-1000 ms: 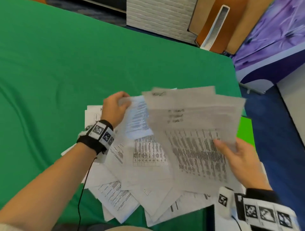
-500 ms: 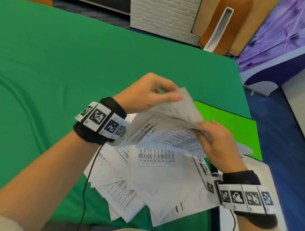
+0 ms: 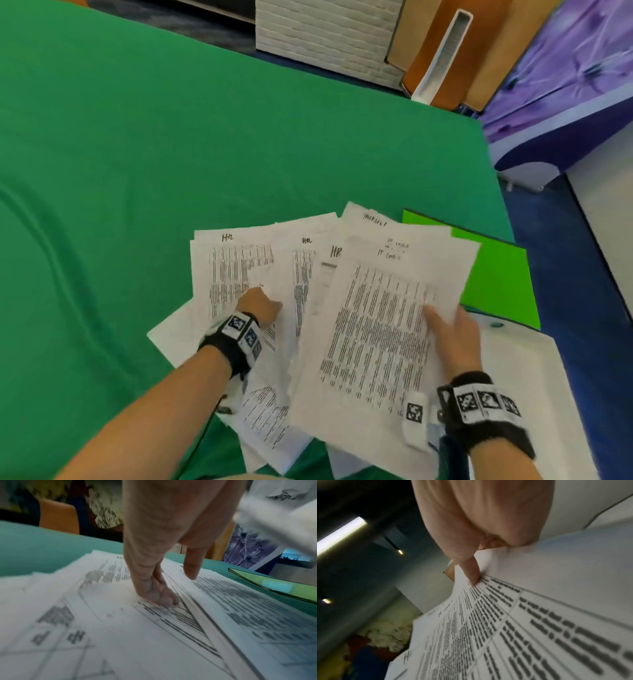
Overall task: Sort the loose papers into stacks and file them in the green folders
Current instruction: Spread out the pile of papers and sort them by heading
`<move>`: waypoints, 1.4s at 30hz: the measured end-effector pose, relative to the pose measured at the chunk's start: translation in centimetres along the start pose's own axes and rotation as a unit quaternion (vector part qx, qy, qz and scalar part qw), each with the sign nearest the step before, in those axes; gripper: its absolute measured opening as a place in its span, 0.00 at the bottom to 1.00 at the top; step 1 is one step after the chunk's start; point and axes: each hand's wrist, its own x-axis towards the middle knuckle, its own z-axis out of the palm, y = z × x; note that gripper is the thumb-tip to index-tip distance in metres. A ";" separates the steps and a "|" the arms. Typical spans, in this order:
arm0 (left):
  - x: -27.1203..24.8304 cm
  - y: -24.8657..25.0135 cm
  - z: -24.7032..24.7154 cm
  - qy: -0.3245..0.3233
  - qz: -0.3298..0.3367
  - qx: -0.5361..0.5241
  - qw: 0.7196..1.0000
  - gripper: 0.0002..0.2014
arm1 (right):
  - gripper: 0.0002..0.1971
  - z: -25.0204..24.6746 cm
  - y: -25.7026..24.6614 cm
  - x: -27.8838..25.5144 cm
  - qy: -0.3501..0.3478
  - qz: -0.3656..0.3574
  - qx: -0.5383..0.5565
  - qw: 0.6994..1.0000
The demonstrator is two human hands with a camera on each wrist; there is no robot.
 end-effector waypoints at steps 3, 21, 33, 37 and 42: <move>0.0 0.8 1.1 -0.008 0.030 -0.020 0.999 0.16 | 0.18 2.7 3.9 -0.8 -0.051 0.084 -0.006 0.995; 1.5 -2.5 -2.8 -0.060 0.101 -0.113 0.987 0.19 | 0.18 6.2 4.6 -2.0 -0.188 0.218 0.141 0.947; 1.4 -4.3 -2.5 -0.027 0.107 -0.199 0.974 0.09 | 0.18 4.8 7.3 -1.4 -0.124 0.207 0.092 0.966; -0.1 -2.9 -2.5 -0.124 0.100 -0.332 0.930 0.08 | 0.18 6.0 5.6 -2.7 -0.180 0.230 0.158 0.943; -0.8 -1.8 -2.8 -0.189 0.085 -0.368 0.907 0.14 | 0.11 6.3 4.0 -3.5 -0.219 0.275 0.187 0.917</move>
